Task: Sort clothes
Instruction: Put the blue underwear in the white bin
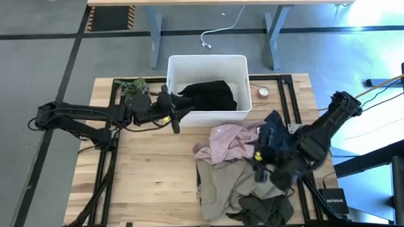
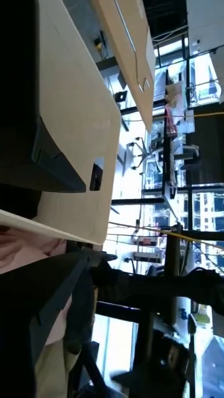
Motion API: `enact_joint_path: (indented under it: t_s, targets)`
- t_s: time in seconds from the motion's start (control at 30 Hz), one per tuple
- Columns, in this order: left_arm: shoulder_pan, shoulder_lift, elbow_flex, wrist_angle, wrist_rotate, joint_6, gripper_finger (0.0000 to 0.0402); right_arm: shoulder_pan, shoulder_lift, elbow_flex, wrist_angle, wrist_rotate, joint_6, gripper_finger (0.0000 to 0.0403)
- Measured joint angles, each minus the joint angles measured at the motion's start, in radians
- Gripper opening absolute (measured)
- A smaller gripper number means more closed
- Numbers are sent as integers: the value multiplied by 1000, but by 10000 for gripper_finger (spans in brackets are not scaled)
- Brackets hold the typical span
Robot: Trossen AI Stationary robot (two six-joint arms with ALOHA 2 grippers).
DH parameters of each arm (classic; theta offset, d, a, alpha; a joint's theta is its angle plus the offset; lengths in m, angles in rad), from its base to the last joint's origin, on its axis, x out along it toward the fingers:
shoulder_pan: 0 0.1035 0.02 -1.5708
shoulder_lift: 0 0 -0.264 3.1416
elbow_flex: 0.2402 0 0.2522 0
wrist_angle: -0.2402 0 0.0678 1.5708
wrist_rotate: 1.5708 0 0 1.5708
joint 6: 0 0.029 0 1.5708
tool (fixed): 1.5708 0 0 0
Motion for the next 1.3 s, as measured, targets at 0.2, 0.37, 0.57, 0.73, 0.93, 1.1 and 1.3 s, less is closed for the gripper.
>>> enact_joint_path:
  t_s: [0.2, 0.37, 0.57, 0.73, 0.93, 1.1, 1.3]
  targets:
    - [-20, -18, 0, -2, -2, -2, 164, -145, 0, 0, -221, -267, 166, 243]
    - [-39, -28, 0, -8, -1, -3, 164, -180, 0, 0, -438, -498, 375, 243]
    - [-50, -29, 0, -3, 0, -4, 164, -174, -10, -21, -465, -542, 497, 243]
    - [-49, -29, 0, -2, -3, -12, 164, -173, -4, -85, -469, -555, 519, 243]
    - [-50, -29, 0, -2, -2, -15, 164, -173, -5, -183, -463, -591, 520, 243]
    - [-49, -29, 0, -1, -2, -15, 164, -173, -5, -238, -367, -597, 466, 243]
    - [-49, -29, 0, -2, -2, -15, 164, -173, -5, -275, -273, -615, 411, 231]
